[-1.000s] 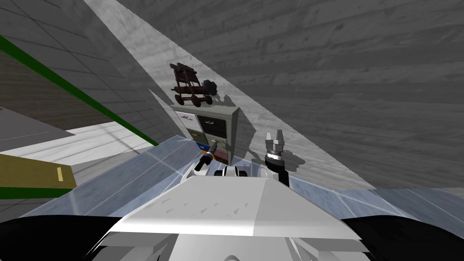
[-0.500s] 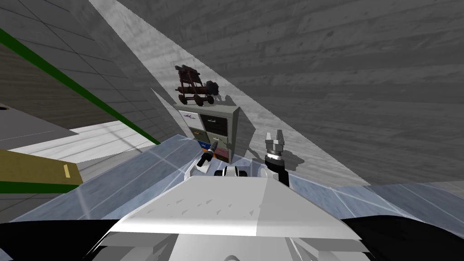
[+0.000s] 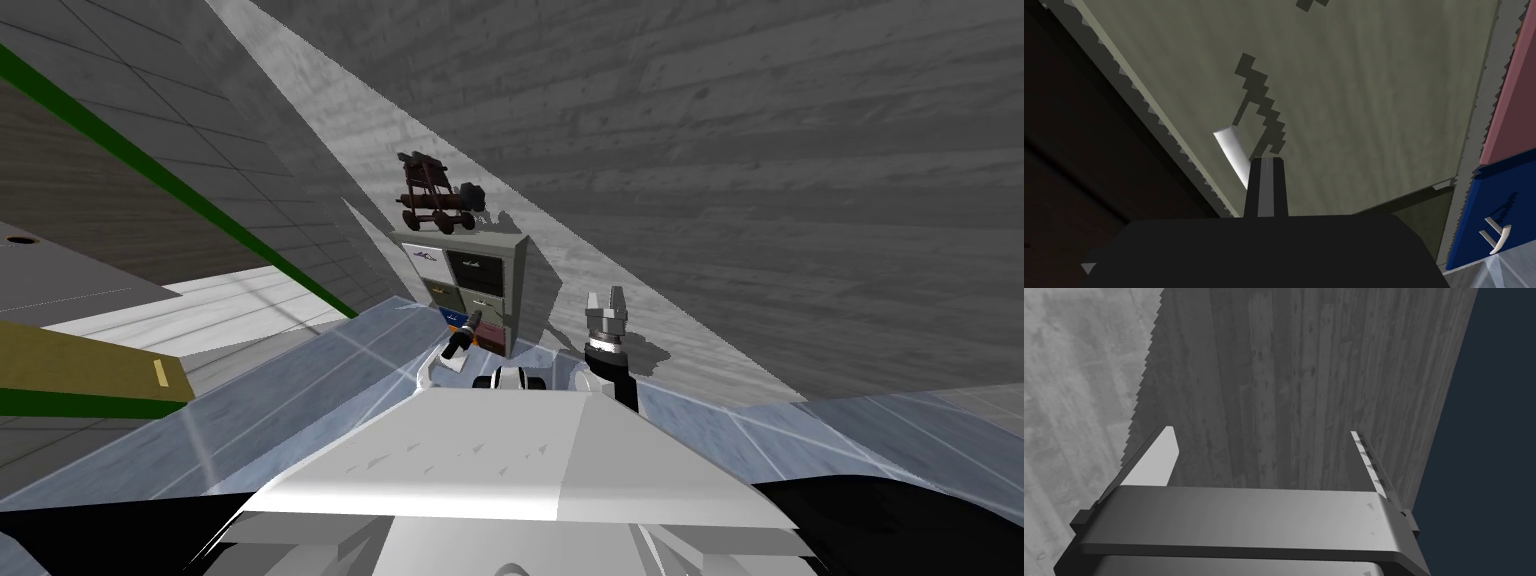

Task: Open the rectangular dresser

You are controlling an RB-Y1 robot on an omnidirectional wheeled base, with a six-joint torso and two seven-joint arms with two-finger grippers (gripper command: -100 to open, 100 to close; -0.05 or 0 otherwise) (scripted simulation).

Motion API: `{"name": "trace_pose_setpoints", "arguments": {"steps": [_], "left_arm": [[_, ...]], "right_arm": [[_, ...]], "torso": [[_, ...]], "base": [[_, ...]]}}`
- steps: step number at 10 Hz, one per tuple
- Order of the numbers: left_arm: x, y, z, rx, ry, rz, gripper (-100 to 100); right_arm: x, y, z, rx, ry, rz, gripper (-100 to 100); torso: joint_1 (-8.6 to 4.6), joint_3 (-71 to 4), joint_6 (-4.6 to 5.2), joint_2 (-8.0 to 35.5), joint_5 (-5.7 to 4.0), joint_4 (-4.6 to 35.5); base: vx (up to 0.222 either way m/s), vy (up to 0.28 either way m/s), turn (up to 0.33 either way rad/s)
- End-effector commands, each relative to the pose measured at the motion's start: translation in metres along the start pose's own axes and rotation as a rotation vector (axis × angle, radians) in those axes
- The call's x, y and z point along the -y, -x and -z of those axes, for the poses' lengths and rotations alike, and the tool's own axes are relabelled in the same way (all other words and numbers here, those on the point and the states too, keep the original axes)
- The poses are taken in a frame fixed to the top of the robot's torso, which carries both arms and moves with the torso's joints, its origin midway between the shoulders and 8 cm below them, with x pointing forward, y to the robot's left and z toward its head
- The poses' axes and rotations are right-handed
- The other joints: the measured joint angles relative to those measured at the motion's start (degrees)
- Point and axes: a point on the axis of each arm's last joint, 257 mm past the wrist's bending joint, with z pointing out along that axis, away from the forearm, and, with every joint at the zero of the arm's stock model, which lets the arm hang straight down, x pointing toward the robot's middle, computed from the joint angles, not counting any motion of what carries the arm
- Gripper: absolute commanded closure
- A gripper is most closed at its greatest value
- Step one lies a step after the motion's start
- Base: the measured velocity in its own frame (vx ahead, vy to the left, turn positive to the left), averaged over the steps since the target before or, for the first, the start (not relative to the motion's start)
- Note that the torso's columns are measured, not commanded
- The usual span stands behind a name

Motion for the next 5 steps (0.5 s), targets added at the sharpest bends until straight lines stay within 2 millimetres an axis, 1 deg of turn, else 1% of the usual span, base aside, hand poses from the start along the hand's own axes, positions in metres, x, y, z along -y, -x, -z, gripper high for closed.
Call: {"name": "trace_pose_setpoints", "arguments": {"steps": [1,2,3,4,5], "left_arm": [[0.006,0.007,-0.022,0.009,-0.021,0.002,100],[0.005,0.006,-0.029,0.005,-0.017,-0.004,100],[-0.006,0.005,-0.031,0.001,0.005,-0.006,100],[-0.012,0.004,-0.031,0.000,0.017,-0.006,100],[0.002,0.011,-0.044,0.013,-0.020,0.004,100]], "right_arm": [[0.000,0.000,0.000,0.000,0.000,0.000,0],[0.000,0.000,0.000,0.000,0.000,0.000,0],[0.000,0.000,0.000,0.000,0.000,0.000,0],[0.000,0.000,0.000,0.000,0.000,0.000,0],[0.000,0.000,0.000,0.000,0.000,0.000,0]], "torso": [[0.09,0.1,0.01,0.3,0.02,0.1],[0.01,0.3,0.01,0.4,0.01,0.1],[-0.10,0.1,0.02,0.2,-0.03,0.1],[-0.11,0.0,0.01,0.0,-0.03,0.0],[-0.05,-0.1,0.00,-0.1,-0.02,0.0]], "base": [[-0.150,0.033,0.000],[-0.084,0.002,-0.001],[-0.018,-0.007,-0.001],[0.009,-0.009,0.000],[-0.095,0.020,0.015]]}}
